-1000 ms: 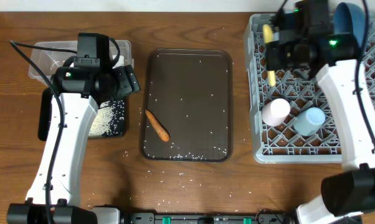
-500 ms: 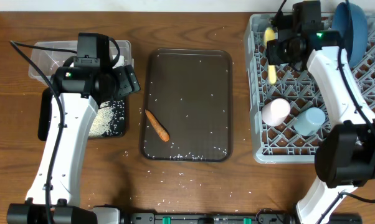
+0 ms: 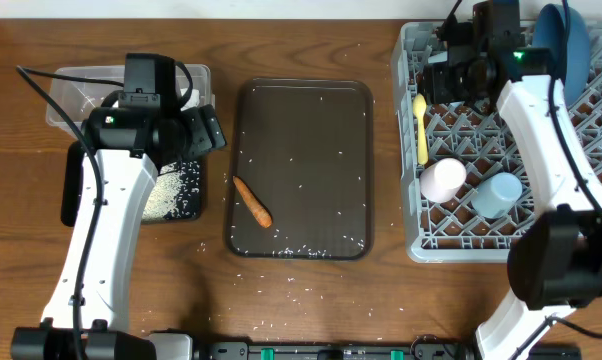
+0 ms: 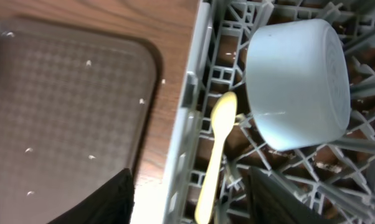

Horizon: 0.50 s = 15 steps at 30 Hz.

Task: Sort waste into correct bins and load items into the dishwasher rack
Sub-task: 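Grasp the carrot on the brown tray with the left gripper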

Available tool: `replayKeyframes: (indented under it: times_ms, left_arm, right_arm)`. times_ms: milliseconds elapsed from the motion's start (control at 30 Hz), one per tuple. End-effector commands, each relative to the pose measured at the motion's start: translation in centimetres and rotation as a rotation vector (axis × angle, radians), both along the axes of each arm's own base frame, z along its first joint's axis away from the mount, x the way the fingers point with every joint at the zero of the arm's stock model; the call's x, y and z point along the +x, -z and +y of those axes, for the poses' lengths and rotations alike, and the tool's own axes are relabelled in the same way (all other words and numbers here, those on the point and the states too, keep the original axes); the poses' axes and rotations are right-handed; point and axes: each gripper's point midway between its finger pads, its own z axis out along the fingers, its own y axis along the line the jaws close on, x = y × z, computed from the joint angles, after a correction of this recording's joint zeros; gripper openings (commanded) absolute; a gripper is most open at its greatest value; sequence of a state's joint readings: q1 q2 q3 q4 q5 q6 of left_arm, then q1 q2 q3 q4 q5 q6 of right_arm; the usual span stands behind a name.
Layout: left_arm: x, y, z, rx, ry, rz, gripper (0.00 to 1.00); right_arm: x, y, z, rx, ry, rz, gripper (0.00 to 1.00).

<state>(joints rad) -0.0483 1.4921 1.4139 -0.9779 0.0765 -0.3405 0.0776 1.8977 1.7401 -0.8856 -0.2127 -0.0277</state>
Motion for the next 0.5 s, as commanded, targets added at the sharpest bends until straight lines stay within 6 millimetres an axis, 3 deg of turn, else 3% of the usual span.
replayKeyframes:
  times_ms: [0, 133, 233, 467]
  left_arm:
    - [-1.2, 1.1, -1.1, -0.072, -0.049, 0.069, 0.90]
    - [-2.8, 4.2, -4.0, -0.099, -0.080, 0.157, 0.90]
    - [-3.6, 7.1, -6.4, -0.092, -0.061, 0.210, 0.86]
    - [-4.3, 12.4, -8.2, 0.009, -0.061, 0.314, 0.82]
  right_arm:
    - [-0.4, -3.6, 0.9, 0.044, -0.005, -0.062, 0.69]
    - [-0.6, -3.6, 0.7, 0.049, 0.008, -0.053, 0.78]
    - [-0.6, -3.6, 0.7, 0.049, 0.009, -0.053, 0.78]
    - [-0.6, -3.6, 0.6, 0.048, 0.009, -0.052, 0.78]
